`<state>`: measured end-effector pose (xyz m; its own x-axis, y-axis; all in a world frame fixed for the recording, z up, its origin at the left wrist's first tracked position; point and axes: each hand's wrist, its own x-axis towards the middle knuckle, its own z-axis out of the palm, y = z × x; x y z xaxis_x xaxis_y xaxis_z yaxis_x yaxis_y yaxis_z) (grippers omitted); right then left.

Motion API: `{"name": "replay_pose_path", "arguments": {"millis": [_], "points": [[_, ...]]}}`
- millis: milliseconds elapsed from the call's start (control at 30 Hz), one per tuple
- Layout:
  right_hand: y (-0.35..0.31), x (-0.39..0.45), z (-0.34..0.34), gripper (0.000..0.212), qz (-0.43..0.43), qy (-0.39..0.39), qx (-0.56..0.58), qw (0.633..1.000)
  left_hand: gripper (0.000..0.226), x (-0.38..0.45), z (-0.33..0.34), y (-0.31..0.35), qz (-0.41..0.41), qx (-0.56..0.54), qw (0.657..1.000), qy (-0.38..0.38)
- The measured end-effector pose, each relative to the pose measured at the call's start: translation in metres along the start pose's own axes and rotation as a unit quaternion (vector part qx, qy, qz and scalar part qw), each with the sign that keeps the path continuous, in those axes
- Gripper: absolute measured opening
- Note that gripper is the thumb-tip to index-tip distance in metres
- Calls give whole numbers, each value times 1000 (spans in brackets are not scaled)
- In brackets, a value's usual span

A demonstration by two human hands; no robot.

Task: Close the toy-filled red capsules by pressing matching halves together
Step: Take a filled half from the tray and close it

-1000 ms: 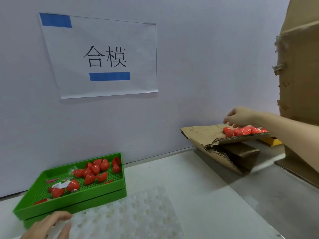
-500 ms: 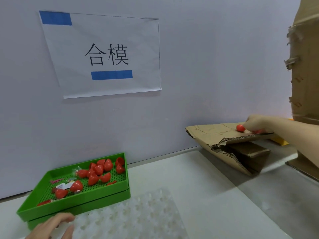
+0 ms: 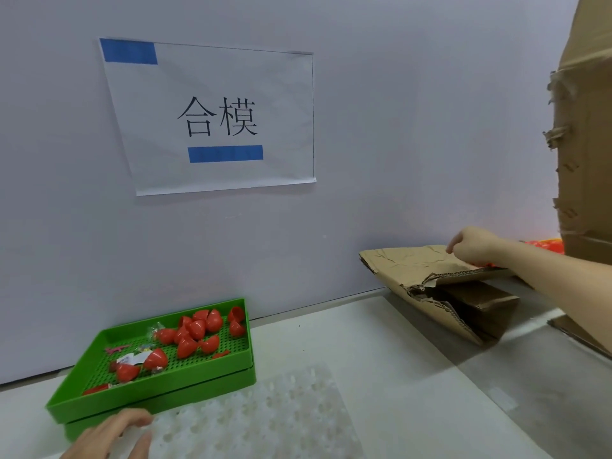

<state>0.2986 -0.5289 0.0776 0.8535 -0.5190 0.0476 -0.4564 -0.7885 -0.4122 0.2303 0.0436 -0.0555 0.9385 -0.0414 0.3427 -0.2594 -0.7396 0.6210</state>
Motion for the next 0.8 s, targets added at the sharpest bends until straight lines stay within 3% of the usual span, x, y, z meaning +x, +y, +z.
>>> {"name": "replay_pose_path", "arguments": {"millis": [67,200,333,400,467,533,667,800], "points": [[-4,-4,2,35,-21,47,24,998,77,0,-1,4,7,22,1000,15],[-46,-26,-1,33,-141,157,97,973,42,-6,-6,9,15,6,1000,-10],[-106,-89,3,35,-301,269,191,895,22,-11,-11,7,0,-4,1000,-31],[-131,-130,11,36,-371,287,236,851,18,-12,-12,3,-2,-15,999,-30],[-149,-170,25,36,-423,274,265,822,16,-12,-13,2,0,-24,999,-25],[-156,-201,46,33,-446,222,291,816,12,-10,-13,3,-3,-32,999,-27],[-154,-235,113,38,-393,20,293,871,10,-11,-17,4,-21,-83,996,-16],[-126,-237,153,35,-308,-26,312,898,11,-10,-25,5,-20,-81,996,-35]]}}
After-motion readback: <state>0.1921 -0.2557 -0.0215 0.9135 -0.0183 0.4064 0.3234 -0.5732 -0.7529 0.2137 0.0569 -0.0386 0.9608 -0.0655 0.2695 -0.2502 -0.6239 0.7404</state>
